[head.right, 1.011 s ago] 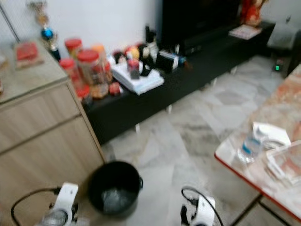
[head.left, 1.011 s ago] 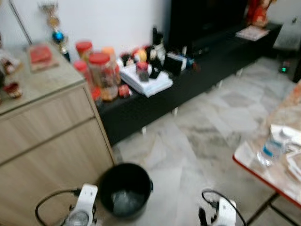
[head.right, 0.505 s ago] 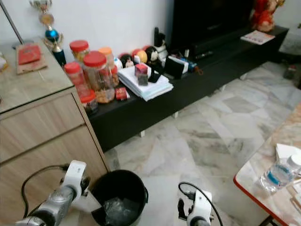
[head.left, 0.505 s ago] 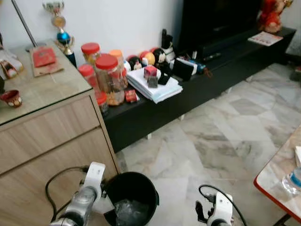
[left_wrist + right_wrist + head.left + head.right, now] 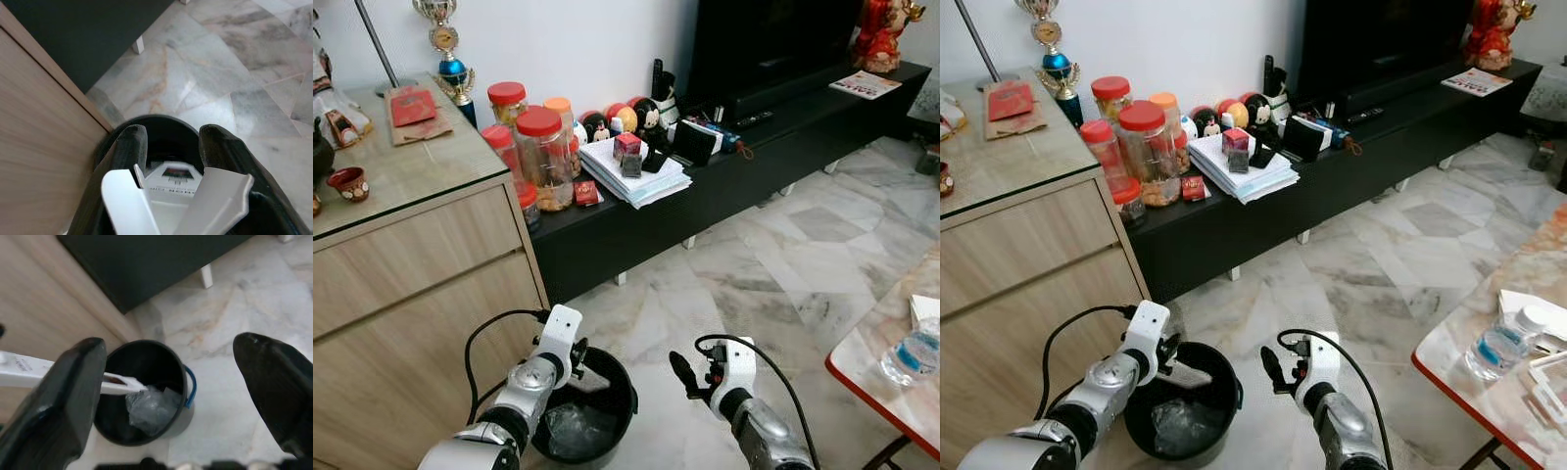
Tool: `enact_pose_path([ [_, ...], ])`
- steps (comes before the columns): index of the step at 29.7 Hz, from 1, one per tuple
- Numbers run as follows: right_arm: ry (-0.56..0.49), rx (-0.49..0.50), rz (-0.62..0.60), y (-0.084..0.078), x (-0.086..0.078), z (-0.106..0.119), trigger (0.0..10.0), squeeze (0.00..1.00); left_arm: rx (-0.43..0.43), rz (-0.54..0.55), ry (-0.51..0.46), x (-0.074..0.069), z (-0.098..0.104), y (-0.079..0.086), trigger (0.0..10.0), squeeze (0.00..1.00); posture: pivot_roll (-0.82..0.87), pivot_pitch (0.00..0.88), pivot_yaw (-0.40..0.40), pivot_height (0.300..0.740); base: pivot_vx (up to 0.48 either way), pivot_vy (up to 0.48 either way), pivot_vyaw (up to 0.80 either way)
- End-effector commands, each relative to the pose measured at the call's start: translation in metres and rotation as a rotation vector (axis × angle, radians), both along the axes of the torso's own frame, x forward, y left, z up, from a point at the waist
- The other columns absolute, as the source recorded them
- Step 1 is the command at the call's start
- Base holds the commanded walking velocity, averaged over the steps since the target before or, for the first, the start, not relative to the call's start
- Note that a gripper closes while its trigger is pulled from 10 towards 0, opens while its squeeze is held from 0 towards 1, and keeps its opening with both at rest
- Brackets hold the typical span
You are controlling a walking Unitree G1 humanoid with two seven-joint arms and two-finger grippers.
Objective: Picking trash to rubbish bin
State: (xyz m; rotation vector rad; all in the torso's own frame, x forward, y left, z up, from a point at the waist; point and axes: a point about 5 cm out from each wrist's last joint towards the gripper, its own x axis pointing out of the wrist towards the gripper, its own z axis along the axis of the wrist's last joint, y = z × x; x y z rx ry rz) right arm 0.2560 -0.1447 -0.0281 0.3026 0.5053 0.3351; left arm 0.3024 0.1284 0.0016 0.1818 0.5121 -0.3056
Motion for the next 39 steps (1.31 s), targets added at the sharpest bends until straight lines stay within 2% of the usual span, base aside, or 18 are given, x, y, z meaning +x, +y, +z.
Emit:
enact_pose_path([
  [1, -0.038, 0.025, 0.047, 0.006, 0.007, 0.007, 10.0, 0.00, 0.016, 0.001, 0.031, -0.005, -0.006, 0.001, 10.0, 0.00, -0.14, 0.056, -0.007, 0.740, 0.000, 0.000, 0.00],
  [7, -0.056, 0.059, 0.082, 0.010, 0.007, 0.010, 10.0, 0.00, 0.052, 0.027, 0.039, -0.009, -0.010, 0.007, 10.0, 0.00, -0.14, 0.070, -0.015, 0.740, 0.000, 0.000, 0.00],
  [8, -0.055, 0.061, 0.086, 0.010, 0.006, 0.009, 10.0, 0.00, 0.055, 0.037, 0.035, -0.009, -0.010, 0.009, 10.0, 0.24, -0.14, 0.070, -0.015, 0.740, 0.000, 0.000, 0.00],
  [9, -0.054, 0.062, 0.089, 0.010, 0.005, 0.009, 10.0, 0.00, 0.055, 0.042, 0.033, -0.008, -0.010, 0.010, 10.0, 1.00, -0.14, 0.070, -0.015, 0.740, 0.000, 0.000, 0.00],
  [23, -0.031, 0.062, 0.075, 0.003, -0.002, 0.003, 10.0, 0.00, 0.061, 0.038, 0.025, -0.006, -0.008, 0.012, 10.0, 1.00, -0.14, 0.079, -0.021, 0.740, 0.000, 0.000, 0.00],
  [32, -0.004, 0.048, 0.041, -0.001, -0.007, -0.002, 10.0, 0.00, 0.084, 0.060, 0.029, -0.008, -0.010, 0.020, 10.0, 1.00, -0.14, 0.079, -0.022, 0.740, 0.000, 0.000, 0.00],
  [33, 0.005, 0.031, 0.019, -0.003, -0.008, -0.003, 10.0, 0.00, 0.097, 0.066, 0.029, -0.010, -0.011, 0.022, 10.0, 0.00, -0.14, 0.079, -0.022, 0.740, 0.000, 0.000, 0.00],
  [36, 0.023, -0.016, -0.029, -0.010, -0.010, -0.007, 10.0, 0.00, 0.127, 0.092, 0.038, -0.014, -0.015, 0.029, 10.0, 0.00, -0.14, 0.079, -0.022, 0.740, 0.000, 0.000, 0.00],
  [39, 0.071, -0.061, -0.096, -0.018, -0.018, -0.014, 10.0, 0.00, 0.162, 0.162, 0.071, -0.024, -0.023, 0.043, 10.0, 0.00, -0.14, 0.076, -0.020, 0.740, 0.000, 0.000, 0.00],
])
